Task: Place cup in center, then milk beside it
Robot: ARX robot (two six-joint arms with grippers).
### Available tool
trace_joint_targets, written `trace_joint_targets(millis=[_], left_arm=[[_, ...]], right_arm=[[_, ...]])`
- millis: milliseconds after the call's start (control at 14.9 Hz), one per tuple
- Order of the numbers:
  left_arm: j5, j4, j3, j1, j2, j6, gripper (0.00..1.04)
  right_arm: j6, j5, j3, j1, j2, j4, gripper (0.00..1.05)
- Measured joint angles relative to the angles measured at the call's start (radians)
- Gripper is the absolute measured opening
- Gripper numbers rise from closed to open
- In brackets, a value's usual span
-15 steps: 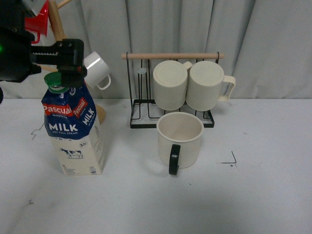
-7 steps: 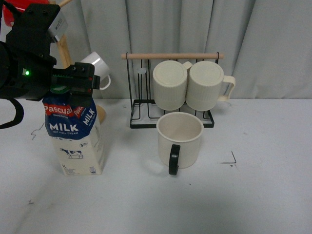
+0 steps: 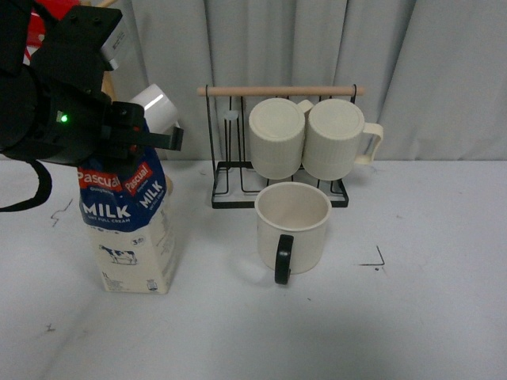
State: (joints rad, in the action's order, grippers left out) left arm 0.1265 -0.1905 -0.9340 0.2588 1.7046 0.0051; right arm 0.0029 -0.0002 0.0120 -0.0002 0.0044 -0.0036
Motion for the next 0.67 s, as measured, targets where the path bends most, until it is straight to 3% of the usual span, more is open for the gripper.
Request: trace_joint_targets(millis=[335, 669], left_arm=[[0.034, -0.024, -0.074, 0.104, 0.005, -0.017, 0.20], [0.076, -0.051, -0.090, 0.136, 0.090, -0.031, 0.19]], right_arm=[[0.000, 0.000, 0.000, 0.000, 0.000, 0.000, 0.98], [0.000, 0.000, 0.000, 0.000, 0.000, 0.000, 0.98]])
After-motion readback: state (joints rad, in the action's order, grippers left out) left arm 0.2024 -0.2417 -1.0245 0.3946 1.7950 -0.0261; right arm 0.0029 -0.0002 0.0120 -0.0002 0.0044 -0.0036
